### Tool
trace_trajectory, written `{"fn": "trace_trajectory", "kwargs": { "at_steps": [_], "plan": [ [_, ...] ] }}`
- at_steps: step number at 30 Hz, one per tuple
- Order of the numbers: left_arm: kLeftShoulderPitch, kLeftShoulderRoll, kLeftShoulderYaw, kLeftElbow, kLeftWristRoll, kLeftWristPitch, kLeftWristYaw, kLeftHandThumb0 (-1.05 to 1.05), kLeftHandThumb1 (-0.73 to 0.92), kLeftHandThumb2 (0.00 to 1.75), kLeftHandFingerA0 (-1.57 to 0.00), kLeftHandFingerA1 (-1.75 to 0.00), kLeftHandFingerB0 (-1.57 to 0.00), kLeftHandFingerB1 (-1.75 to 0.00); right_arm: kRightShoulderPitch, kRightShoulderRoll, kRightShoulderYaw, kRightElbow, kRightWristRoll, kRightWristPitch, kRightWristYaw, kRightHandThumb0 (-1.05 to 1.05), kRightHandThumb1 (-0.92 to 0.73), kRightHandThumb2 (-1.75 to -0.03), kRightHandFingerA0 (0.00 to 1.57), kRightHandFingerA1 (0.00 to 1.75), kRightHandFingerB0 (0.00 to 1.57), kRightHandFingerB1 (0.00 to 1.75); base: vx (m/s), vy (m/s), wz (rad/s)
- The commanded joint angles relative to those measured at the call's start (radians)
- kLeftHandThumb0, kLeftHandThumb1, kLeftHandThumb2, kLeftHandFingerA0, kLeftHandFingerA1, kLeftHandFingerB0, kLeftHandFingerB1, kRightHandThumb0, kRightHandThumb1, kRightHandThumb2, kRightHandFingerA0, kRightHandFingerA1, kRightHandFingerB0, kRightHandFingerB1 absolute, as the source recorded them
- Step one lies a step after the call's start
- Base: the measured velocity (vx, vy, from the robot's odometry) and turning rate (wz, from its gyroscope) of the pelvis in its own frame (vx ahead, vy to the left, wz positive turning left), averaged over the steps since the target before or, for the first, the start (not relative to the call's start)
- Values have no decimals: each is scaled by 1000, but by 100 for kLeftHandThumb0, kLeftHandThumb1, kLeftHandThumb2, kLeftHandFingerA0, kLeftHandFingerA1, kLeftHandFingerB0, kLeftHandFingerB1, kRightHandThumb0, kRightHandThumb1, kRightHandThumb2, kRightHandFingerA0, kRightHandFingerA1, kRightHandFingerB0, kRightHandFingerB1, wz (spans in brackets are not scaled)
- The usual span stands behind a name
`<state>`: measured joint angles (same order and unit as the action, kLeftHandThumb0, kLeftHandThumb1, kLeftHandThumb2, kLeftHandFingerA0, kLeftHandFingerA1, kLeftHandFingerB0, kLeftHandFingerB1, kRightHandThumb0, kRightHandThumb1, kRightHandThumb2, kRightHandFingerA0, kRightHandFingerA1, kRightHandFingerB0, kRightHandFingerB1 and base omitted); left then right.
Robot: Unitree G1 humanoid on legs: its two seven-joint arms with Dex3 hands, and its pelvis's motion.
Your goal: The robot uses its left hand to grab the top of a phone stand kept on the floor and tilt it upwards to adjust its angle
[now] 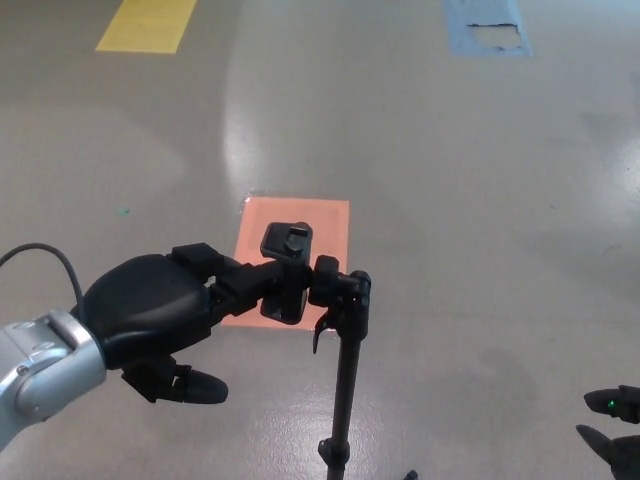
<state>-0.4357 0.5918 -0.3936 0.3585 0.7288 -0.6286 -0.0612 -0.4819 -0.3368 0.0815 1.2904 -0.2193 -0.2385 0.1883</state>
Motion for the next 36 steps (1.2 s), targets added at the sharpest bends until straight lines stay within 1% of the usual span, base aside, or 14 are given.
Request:
{"fn": "trace_trajectory", "kwargs": {
  "at_steps": [1,6,11,12,15,20,31,32,33,36],
  "plan": [
    [-9,1,-9,16,11,-5,-6,-83,59,95,-13,-42,-2,-20,11,-12,-7,8,3,10,9,-71,-74,-62,23,38,22,31,0,0,0],
    [-8,3,3,15,3,0,3,-83,60,95,-14,-42,-2,-21,13,-14,-6,8,-1,16,16,-71,-74,-63,20,38,22,30,0,0,0],
    [0,6,12,-5,-2,22,-11,-83,60,95,-14,-42,-3,-21,15,-16,-1,7,-8,15,19,-71,-75,-62,21,37,22,30,0,0,0],
    [0,5,15,-8,-5,25,-14,-82,58,93,-14,-42,-3,-22,16,-17,-2,7,-7,15,20,-71,-73,-63,21,37,22,29,0,0,0],
    [-2,2,22,-14,-15,34,-25,-81,57,91,-15,-42,-3,-22,17,-19,-3,6,-8,14,22,-72,-72,-62,22,37,23,28,0,0,0],
    [3,1,30,-4,-23,41,-29,-80,56,90,-15,-42,-3,-21,18,-20,-2,6,-10,15,27,-71,-74,-62,23,38,22,30,0,0,0],
    [-53,5,22,131,2,59,-14,-81,57,91,-16,-43,-2,-18,6,-18,-2,7,-10,15,26,-72,-72,-62,22,37,23,29,0,0,0],
    [-56,5,23,149,-2,58,-13,-80,57,91,-16,-43,-2,-18,7,-18,-2,7,-10,16,27,-72,-74,-62,22,38,23,30,0,0,0],
    [-65,6,24,190,-4,63,-7,-81,56,91,-13,-42,-2,-18,9,-19,-2,6,-9,17,30,-72,-71,-62,21,39,22,29,0,0,0],
    [-77,7,21,234,2,74,1,-81,56,91,-13,-42,-2,-18,12,-20,-3,6,-8,17,33,-72,-71,-62,21,38,22,29,0,0,0]
  ]
}}
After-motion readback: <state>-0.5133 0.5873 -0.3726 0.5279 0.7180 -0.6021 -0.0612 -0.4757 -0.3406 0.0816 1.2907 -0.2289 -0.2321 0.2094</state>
